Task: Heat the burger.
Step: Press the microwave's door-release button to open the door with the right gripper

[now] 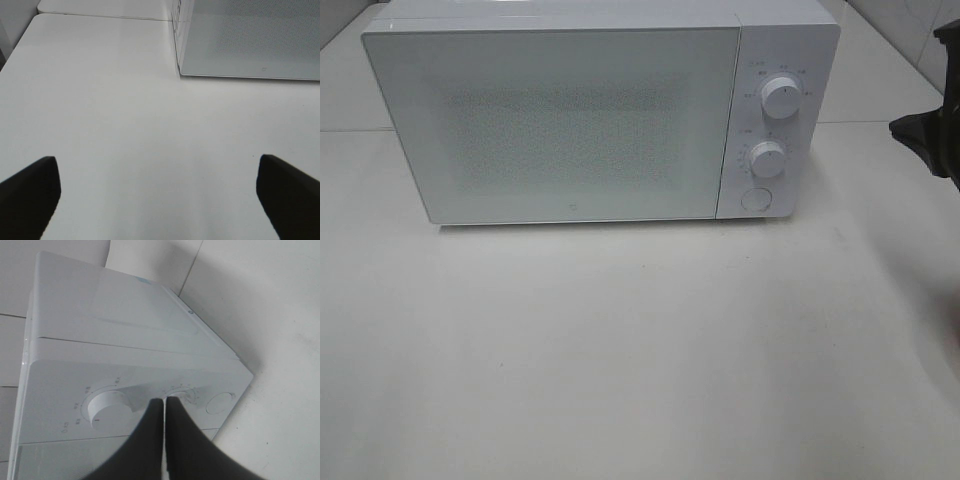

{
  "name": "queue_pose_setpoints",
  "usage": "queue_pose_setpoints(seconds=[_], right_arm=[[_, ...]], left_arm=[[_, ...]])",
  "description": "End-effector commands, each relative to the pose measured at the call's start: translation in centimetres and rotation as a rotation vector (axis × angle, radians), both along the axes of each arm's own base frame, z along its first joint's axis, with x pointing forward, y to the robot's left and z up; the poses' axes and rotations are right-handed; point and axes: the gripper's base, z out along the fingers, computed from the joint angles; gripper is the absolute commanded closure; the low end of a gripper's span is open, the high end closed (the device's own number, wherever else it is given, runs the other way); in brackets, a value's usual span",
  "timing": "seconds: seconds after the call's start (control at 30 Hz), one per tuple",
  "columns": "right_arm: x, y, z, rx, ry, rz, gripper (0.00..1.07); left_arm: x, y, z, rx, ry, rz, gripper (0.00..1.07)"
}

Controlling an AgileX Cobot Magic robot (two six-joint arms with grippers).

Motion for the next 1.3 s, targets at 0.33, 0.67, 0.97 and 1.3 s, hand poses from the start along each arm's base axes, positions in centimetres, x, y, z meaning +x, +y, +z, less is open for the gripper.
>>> queue_pose_setpoints(seconds=[0.33, 0.67, 0.97, 1.3], right_arm=[[-0.6, 1.5, -4.6, 0.116, 0.106, 0.008, 1.07], [0.0, 4.4, -7.0, 0.208, 0.115, 0.009, 1.07], [0.3, 6.3, -9.4, 0.286, 0.116, -0.085, 1.06], [2.7, 7.5, -10.4, 0.286, 0.113, -0.084, 1.05]], left_arm=[[-0.3, -0.1, 0.1, -0.015, -0.039, -0.007, 0.06], [-0.3, -0.1, 0.1, -0.015, -0.039, -0.007, 0.06], [-0.3, -0.1, 0.1, -0.015, -0.039, -0.007, 0.06], [-0.3, -0.1, 0.1, -0.015, -0.039, -0.007, 0.06]])
